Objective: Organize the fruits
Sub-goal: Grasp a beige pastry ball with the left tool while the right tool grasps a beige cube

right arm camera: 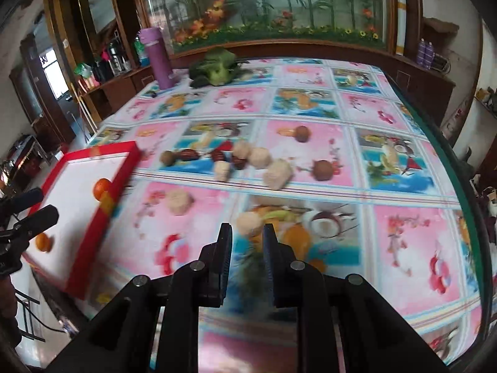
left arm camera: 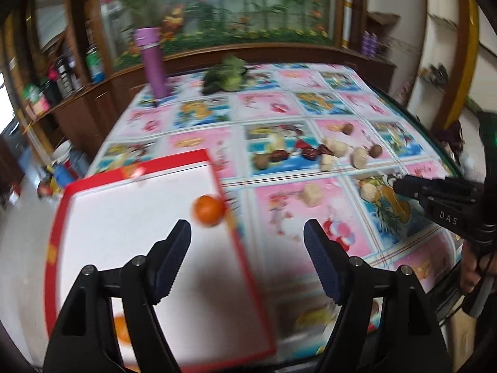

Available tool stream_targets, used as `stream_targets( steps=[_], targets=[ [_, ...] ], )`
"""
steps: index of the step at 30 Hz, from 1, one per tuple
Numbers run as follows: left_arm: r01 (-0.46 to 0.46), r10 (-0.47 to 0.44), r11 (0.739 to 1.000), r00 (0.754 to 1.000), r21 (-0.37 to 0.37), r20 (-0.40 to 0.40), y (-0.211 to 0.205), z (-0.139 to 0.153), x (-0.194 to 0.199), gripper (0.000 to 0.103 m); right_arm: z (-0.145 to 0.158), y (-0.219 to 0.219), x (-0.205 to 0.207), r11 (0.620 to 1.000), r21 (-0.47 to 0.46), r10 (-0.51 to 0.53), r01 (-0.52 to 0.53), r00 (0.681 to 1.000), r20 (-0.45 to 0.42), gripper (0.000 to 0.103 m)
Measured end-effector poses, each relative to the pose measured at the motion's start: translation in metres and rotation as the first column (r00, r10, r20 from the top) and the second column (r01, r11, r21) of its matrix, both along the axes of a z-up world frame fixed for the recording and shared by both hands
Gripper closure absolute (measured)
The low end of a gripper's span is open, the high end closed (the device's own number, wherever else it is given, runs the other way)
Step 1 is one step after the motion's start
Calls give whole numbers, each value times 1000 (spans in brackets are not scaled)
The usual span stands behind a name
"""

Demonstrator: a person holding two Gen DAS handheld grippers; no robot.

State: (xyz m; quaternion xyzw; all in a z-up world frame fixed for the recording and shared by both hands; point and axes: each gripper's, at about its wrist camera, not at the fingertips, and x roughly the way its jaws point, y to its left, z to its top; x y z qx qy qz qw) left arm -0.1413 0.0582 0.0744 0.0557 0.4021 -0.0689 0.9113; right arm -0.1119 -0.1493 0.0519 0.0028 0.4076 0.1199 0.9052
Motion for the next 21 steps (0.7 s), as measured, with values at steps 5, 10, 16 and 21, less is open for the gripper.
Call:
stream_targets(
  steps=[5,10,16,21],
  targets=[
    [38,-38,999,995,-4,-87,-22,-28,32,28,-13,14,17,997,18,75,-74,995,-69,84],
    [39,-40,999,994,-8,-102,-30,-36,49,28,-24,14,32,998,-9,68,-70,992,-109,84],
    [67,-69,998,990,-16,-126,-47,-43,66,28,-28,13,36,998,-21,57,-60,991,-123,83],
    [89,-92,996,982,-26,-165,-58,-55,74,36,-35,17,36,996,-24,78,-83,983,-167,83]
  ],
)
